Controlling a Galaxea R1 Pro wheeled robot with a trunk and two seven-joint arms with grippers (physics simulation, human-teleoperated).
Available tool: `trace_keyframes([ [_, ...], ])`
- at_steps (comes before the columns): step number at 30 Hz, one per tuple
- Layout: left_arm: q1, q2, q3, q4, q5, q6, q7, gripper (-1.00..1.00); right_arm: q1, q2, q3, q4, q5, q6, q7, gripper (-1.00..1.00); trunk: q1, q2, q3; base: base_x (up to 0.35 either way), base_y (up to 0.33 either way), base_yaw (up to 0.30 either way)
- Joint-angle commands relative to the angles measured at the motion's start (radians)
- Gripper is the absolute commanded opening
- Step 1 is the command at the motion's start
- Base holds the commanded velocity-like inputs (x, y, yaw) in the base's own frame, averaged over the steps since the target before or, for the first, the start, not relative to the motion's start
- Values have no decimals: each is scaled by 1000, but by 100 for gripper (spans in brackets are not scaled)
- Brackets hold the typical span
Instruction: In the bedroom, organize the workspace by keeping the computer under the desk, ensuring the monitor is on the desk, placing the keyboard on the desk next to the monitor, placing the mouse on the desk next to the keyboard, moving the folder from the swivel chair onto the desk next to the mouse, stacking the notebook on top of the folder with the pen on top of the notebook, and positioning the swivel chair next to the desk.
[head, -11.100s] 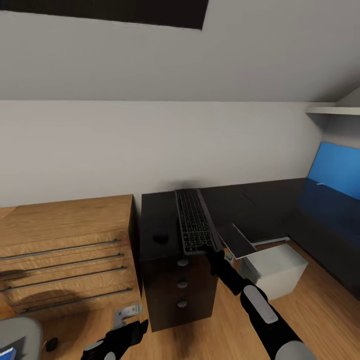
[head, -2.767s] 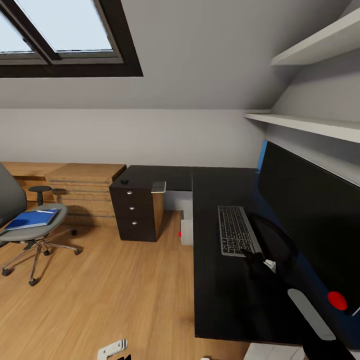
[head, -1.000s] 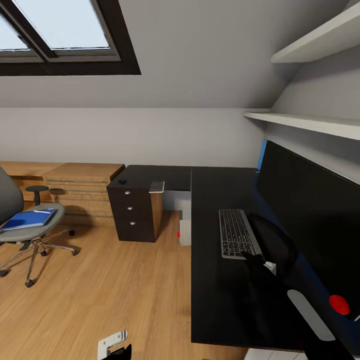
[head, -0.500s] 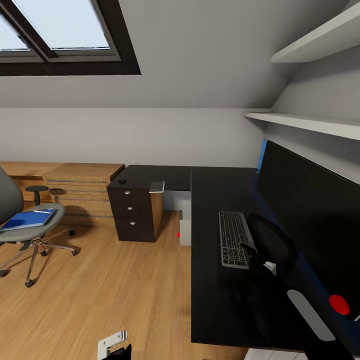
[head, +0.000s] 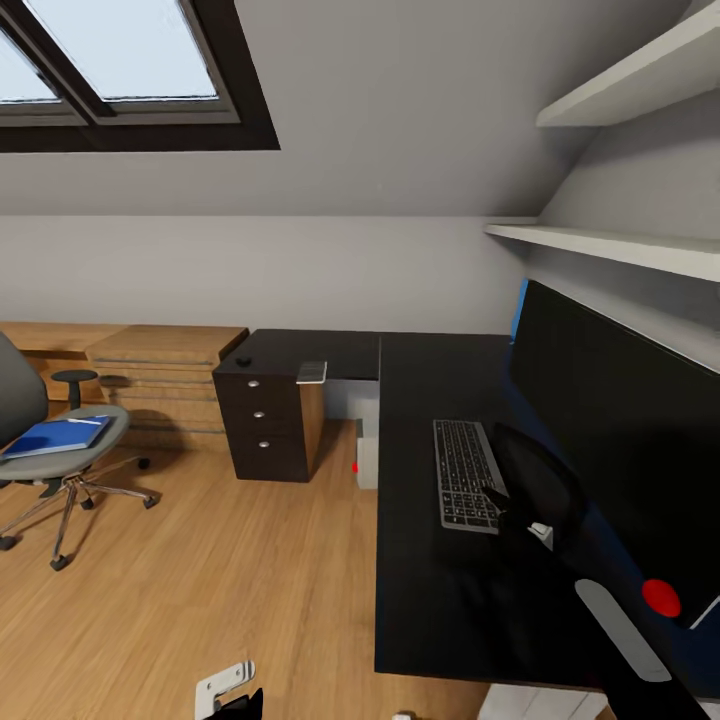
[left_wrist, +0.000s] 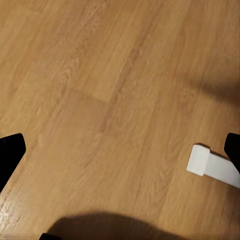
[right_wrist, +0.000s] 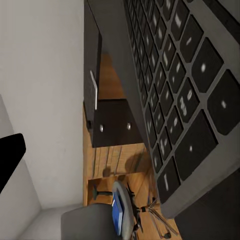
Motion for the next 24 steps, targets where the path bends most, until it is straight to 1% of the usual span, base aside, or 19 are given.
trace_keyframes([
  [1, 0, 0, -2, -2, 9, 3, 8, 100, -1, -1, 2, 0, -6, 1, 2, 100, 0, -1, -1, -4, -3, 0],
  [4, 0, 0, -2, -2, 9, 3, 8, 100, -1, -1, 2, 0, -6, 0, 2, 100, 0, -1, -1, -47, -1, 0],
  [7, 0, 0, -2, -2, 9, 3, 8, 100, -1, -1, 3, 0, -6, 0, 1, 100, 0, -1, -1, -231, 0, 0],
  [19, 0, 0, -1, -2, 9, 3, 7, 100, -1, -1, 3, 0, -6, 1, 3, 100, 0, -1, -1, -326, 0, 0],
  [24, 0, 0, 16, -2, 9, 4, 5, 100, -1, -1, 5, 0, -6, 0, 3, 100, 0, -1, -1, -334, 0, 0],
])
